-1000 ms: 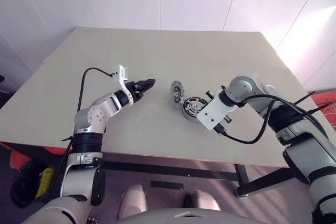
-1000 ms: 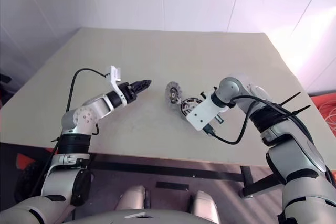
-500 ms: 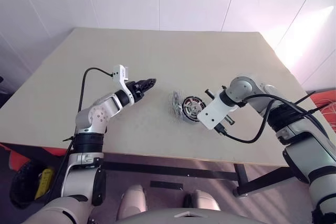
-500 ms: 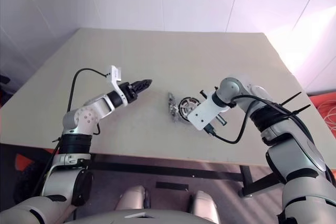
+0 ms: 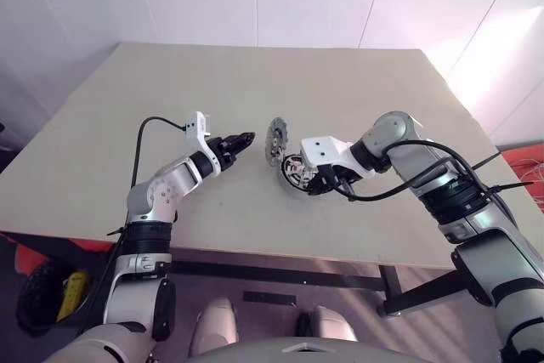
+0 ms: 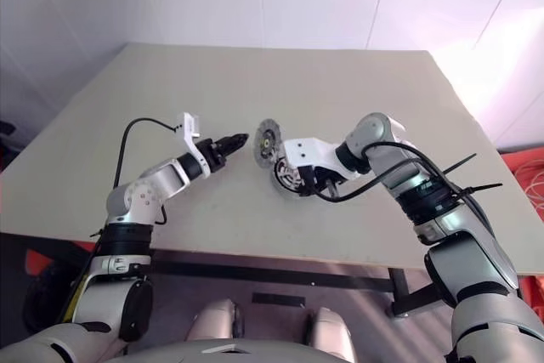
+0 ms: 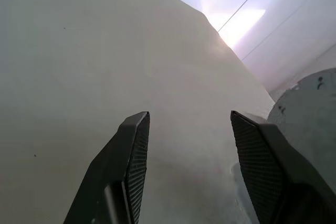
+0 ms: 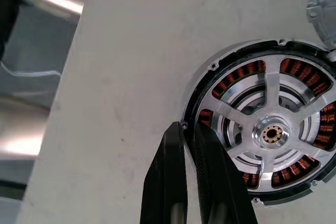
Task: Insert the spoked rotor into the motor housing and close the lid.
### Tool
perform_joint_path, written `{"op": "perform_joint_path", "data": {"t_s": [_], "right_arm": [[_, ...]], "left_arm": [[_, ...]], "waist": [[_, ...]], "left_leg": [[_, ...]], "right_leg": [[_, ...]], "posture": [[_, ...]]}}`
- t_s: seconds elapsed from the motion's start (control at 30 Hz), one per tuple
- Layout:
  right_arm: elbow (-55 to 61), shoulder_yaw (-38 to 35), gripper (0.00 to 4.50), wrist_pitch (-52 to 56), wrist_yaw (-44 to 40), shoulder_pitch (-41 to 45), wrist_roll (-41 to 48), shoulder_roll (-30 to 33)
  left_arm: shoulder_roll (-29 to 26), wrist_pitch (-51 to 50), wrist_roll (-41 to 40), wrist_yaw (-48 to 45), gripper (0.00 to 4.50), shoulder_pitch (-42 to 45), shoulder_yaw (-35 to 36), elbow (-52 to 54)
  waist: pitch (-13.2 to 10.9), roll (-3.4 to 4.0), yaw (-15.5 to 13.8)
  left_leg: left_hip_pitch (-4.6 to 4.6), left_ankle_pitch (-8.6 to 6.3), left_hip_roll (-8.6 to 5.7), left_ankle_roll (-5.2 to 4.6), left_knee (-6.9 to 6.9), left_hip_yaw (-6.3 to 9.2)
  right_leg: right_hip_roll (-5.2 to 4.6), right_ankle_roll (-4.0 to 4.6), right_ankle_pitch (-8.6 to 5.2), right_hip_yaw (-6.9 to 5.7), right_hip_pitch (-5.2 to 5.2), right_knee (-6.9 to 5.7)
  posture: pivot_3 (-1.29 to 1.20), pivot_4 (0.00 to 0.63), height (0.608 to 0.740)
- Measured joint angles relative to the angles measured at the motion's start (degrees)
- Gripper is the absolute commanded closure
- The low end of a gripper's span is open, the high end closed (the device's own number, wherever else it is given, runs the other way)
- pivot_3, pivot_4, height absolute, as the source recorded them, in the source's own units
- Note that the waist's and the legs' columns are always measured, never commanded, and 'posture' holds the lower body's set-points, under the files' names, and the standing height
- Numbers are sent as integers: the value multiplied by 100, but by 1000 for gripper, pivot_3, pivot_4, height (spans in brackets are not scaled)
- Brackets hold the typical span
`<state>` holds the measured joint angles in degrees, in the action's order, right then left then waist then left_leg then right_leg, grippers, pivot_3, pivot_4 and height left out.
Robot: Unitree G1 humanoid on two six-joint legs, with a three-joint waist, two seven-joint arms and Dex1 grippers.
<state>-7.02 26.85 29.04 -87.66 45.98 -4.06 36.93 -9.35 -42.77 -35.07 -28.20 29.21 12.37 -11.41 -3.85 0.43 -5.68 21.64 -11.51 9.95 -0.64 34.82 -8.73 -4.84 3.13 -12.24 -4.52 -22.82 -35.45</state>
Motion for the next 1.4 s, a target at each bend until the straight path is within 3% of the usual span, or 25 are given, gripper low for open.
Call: {"op": "perform_joint_path", "data": {"t_s": [0.23, 0.37, 0.5, 1.03, 1.33, 1.4], "right_arm": [[164, 16, 4493, 3046, 675, 202, 299, -325], [-505, -299, 4493, 4802, 1778, 774, 408, -1226], [-1062, -845, 4493, 5872, 2795, 1169, 495, -1791], [-1360, -2434, 4493, 6323, 5550, 1231, 1358, -2996], [-1142, -2463, 1617, 6321, 6535, 1166, 2451, -3033], [-1131, -2428, 1617, 6321, 6725, 1167, 2694, -2985]], "left_arm": [[-178, -1, -46, 115, 1914, -151, 282, 198], [-230, -3, -121, 154, 1914, -181, 387, 348], [-249, -4, -158, 211, 1914, -306, 412, 429], [-279, -10, -217, 354, 1914, -463, 470, 562], [-280, -8, -217, 365, 1914, -448, 470, 557], [-280, -8, -217, 365, 1914, -437, 470, 554]], "waist": [[-1, 1, -5], [-3, 4, 34], [-3, 5, -25], [-5, 3, 17], [-5, 4, 3], [-5, 4, 2]], "left_leg": [[1, -6, -1, 27, 0, 3], [-6, 9, 4, 58, -6, 4], [-6, 20, 3, 79, -11, 10], [-45, 62, 17, 152, -75, 13], [-46, 63, 27, 157, -82, 13], [-48, 64, 27, 159, -82, 13]], "right_leg": [[1, 0, 0, 0, -1, -1], [9, 5, 2, 6, -10, -9], [10, 6, 2, 6, -4, -8], [41, -18, -11, 21, -6, -6], [52, 0, -5, 21, -5, -2], [51, -4, -7, 21, -3, -2]], "posture": [[0, 0, 740], [0, 0, 740], [0, 0, 740], [0, 0, 740], [0, 0, 740], [0, 0, 740]]}}
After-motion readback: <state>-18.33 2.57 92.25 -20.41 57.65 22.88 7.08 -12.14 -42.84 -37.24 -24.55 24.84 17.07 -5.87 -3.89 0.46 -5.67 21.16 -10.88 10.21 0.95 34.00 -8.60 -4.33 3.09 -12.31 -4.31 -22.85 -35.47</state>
